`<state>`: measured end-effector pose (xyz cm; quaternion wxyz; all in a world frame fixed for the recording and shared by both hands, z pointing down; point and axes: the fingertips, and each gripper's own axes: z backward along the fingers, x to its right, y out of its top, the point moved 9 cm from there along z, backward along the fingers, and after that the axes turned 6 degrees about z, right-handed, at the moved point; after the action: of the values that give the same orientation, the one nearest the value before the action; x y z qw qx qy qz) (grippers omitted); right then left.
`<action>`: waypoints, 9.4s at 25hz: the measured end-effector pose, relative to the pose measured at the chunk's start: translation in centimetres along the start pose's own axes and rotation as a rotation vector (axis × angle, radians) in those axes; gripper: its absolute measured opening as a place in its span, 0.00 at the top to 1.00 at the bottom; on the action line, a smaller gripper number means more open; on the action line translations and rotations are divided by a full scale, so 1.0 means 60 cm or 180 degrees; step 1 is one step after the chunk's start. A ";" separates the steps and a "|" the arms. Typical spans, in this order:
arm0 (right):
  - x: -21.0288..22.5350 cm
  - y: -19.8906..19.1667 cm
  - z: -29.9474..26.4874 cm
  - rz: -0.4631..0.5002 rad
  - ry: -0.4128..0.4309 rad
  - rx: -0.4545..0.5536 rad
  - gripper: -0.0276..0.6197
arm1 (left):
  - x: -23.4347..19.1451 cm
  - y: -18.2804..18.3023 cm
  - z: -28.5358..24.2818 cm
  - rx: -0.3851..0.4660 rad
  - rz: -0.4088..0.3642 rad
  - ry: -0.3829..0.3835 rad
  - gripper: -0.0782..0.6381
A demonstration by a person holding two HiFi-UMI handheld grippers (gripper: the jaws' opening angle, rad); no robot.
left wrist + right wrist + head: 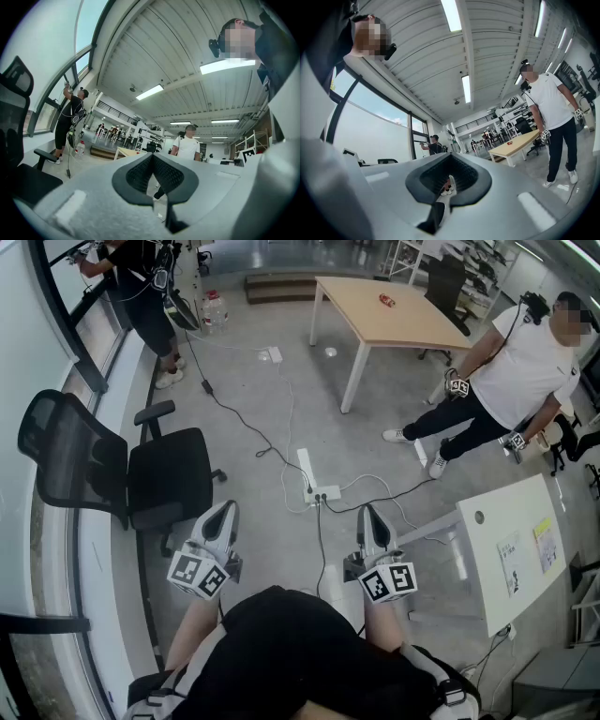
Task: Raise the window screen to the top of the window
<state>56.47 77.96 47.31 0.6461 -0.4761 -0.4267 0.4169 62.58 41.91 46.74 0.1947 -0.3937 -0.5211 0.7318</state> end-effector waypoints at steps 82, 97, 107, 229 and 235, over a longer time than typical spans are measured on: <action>-0.574 -0.074 -0.122 -0.0281 0.3085 -0.0546 0.95 | 0.048 0.122 0.641 0.1027 -0.0532 0.2593 0.89; -0.903 -0.126 0.006 -0.0539 0.4365 -0.0773 0.95 | 0.160 0.101 0.959 0.1474 -0.0598 0.3751 0.89; -1.067 -0.149 0.024 -0.0790 0.5179 -0.0912 0.95 | 0.227 0.084 1.057 0.1703 -0.0721 0.4672 0.89; -2.223 -0.172 0.493 0.2008 0.6676 0.1031 0.58 | -0.025 0.442 1.997 -0.1884 -0.1989 0.5411 0.68; -2.243 -0.184 0.512 0.2877 0.6479 0.1613 0.58 | -0.046 0.434 2.001 -0.2766 -0.2209 0.5424 0.68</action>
<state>-9.97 -43.47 42.84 0.5605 -0.5590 0.6017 0.1062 -26.00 -43.11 41.54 0.5429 -0.6478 -0.5153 -0.1417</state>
